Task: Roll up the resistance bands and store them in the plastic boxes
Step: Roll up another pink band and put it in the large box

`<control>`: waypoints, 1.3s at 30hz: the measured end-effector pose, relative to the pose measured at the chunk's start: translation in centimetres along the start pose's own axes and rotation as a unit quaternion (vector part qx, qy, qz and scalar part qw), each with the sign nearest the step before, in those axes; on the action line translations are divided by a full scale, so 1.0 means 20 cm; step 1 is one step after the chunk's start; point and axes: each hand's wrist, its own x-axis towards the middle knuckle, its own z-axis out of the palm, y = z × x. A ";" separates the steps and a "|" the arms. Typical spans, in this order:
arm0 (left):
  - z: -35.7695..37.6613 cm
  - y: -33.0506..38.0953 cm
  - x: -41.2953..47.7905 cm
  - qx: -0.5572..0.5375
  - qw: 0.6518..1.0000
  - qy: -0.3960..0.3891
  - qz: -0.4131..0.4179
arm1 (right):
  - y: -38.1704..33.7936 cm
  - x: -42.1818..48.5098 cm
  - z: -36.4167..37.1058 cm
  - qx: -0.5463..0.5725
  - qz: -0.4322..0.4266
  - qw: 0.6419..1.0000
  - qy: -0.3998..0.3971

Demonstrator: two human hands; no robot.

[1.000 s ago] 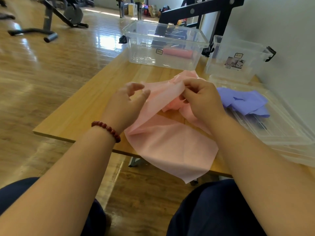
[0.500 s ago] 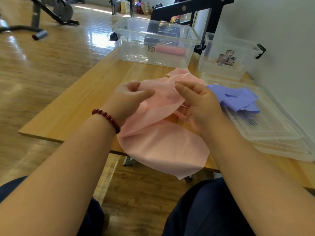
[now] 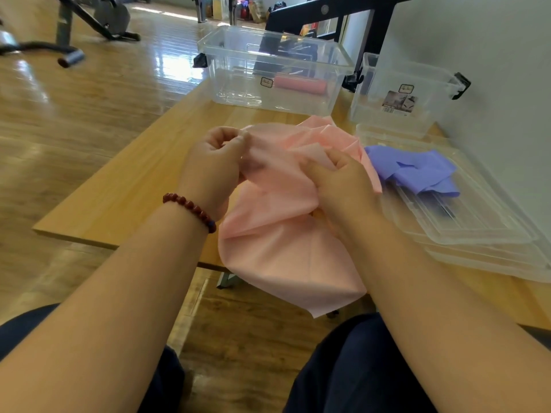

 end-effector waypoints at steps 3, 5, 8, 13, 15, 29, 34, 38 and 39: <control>0.02 -0.01 0.00 0.002 0.999 0.025 -0.028 | 0.00 -0.01 -0.02 -0.013 -0.014 0.999 0.037; 0.04 -0.02 -0.01 -0.014 0.998 0.025 -0.054 | -0.01 -0.03 -0.02 0.033 -0.001 0.999 0.041; 0.05 -0.02 -0.03 -0.028 0.997 -0.007 -0.071 | -0.04 -0.04 0.00 0.106 0.042 0.993 0.034; 0.02 -0.02 -0.03 0.054 0.995 0.084 0.022 | -0.06 -0.02 -0.02 0.141 0.051 0.988 0.027; 0.01 -0.02 -0.02 0.084 0.988 0.114 0.056 | -0.04 -0.01 -0.04 0.030 -0.011 0.999 0.030; 0.00 -0.03 -0.03 -0.065 0.981 -0.074 -0.169 | -0.05 0.00 0.00 -0.006 -0.118 0.993 -0.008; 0.02 -0.06 -0.03 -0.040 0.990 -0.004 -0.138 | -0.03 -0.02 -0.03 0.046 -0.052 0.997 0.028; 0.03 -0.01 -0.05 -0.090 0.982 -0.036 -0.162 | -0.06 -0.02 -0.05 0.067 0.027 0.995 0.066; 0.04 0.01 -0.07 -0.099 0.978 -0.057 -0.175 | -0.06 -0.01 -0.04 0.075 0.039 0.994 0.069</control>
